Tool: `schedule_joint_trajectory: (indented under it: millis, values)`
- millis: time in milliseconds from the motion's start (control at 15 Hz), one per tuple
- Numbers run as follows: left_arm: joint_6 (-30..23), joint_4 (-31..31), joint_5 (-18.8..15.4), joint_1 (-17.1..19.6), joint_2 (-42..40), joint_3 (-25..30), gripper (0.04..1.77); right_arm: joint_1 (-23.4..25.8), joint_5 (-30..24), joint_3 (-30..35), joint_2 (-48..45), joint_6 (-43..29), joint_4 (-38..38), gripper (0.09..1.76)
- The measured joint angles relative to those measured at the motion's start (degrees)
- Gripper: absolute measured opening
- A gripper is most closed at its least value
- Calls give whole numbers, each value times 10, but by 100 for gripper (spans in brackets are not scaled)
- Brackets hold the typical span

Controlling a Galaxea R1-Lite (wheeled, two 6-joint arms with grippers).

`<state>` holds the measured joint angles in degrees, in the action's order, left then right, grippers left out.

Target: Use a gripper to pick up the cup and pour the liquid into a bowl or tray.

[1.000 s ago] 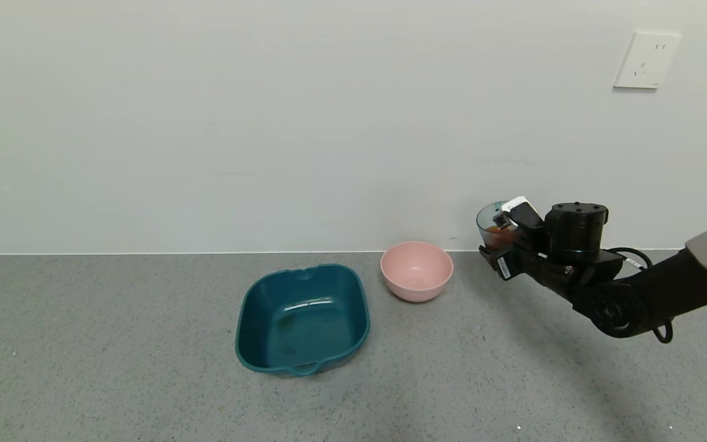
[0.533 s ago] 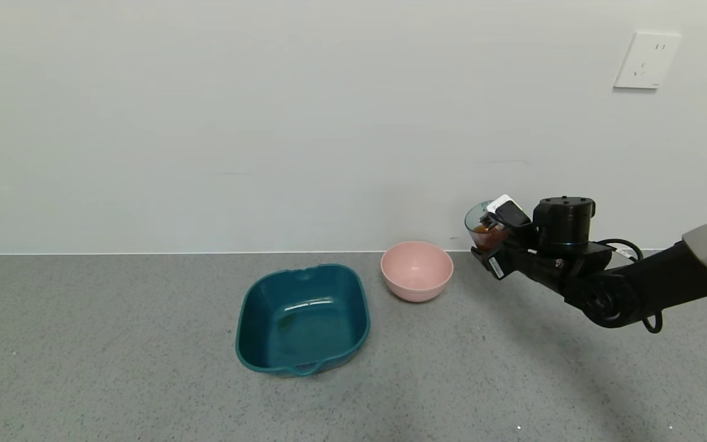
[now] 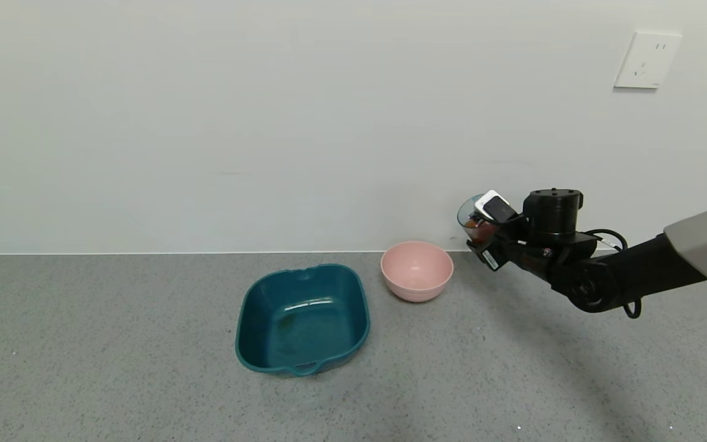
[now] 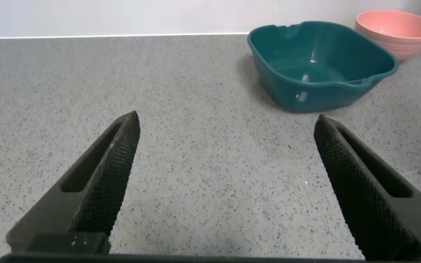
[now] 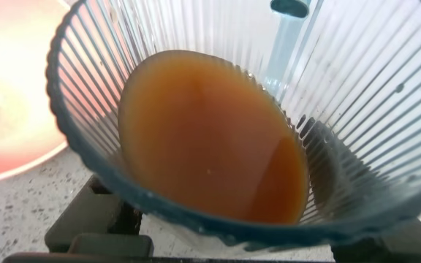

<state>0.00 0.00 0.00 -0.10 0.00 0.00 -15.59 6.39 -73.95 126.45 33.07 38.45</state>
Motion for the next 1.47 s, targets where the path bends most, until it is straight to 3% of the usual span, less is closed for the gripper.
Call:
schedule_joint_trajectory:
  millis: [267, 800, 1467]
  values:
    - [0, 0, 0, 0, 0, 0, 172, -7, 3, -41, 17, 29, -36, 136]
    - [0, 0, 0, 0, 0, 0, 172, -29, 9, -68, 53, 82, -37, 136]
    - [0, 0, 0, 0, 0, 0, 172, -55, 96, -98, 83, 195, -35, 136]
